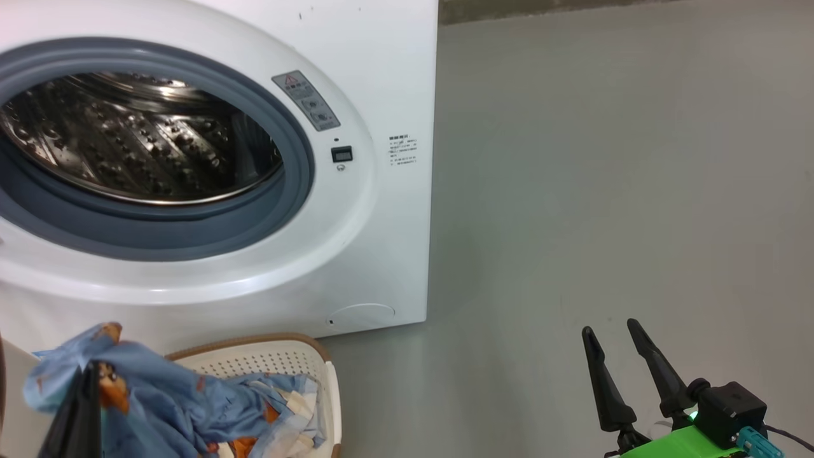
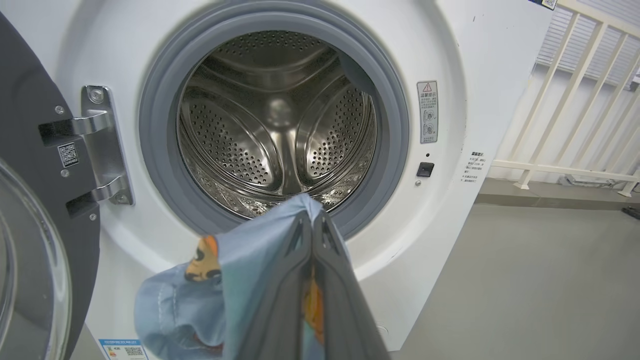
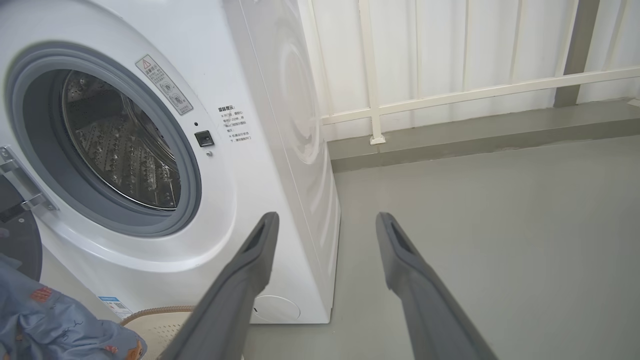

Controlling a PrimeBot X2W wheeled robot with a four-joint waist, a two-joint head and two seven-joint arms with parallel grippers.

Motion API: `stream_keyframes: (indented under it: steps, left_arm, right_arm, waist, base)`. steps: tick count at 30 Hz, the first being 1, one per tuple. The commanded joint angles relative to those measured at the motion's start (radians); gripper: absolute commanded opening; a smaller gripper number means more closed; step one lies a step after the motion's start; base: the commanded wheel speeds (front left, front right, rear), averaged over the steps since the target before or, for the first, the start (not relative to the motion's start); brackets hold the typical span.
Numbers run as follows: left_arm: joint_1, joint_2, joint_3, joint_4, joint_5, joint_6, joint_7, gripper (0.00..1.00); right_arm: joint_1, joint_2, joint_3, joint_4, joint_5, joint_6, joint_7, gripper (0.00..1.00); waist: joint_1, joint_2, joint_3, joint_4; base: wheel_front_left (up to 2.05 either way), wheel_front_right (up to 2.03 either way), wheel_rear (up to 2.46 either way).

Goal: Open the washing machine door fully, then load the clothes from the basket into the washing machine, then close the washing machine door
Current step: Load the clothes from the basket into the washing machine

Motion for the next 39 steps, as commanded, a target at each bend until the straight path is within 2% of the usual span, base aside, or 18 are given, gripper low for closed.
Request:
stream_keyframes:
  steps: [1, 11, 28, 39]
  left_arm:
    - [-0.076, 0.025, 0.033, -0.025, -0.018, 0.005, -0.006, 0.0]
    - [-0.202, 0.073, 0.018, -0.005, -0.054, 0.005, -0.006, 0.0]
    - [-0.559, 0.25, 0.014, 0.111, -0.157, 0.005, -0.006, 0.0]
    - [-0.73, 0.395, -0.061, 0.187, -0.252, 0.005, -0.006, 0.0]
  right_arm:
    - [-0.013, -0.007, 0.025, -0.033, 0.001, 0.003, -0.005, 1.0]
    - [-0.02, -0.007, 0.042, -0.056, 0.0, 0.003, -0.005, 1.0]
    - [-0.033, -0.007, 0.096, -0.152, -0.007, 0.003, -0.005, 1.0]
    - [-0.036, -0.007, 0.142, -0.227, 0.001, 0.003, -0.005, 1.0]
  waist:
    - [0.0, 0.0, 0.017, -0.004]
    - [0.0, 0.0, 0.08, -0.026]
    - [0.0, 0.0, 0.301, -0.09]
    - [0.0, 0.0, 0.486, -0.14]
  base:
    - [0.0, 0.0, 0.0]
    - [0.0, 0.0, 0.0]
    - [0.0, 0.0, 0.0]
    - [0.0, 0.0, 0.0]
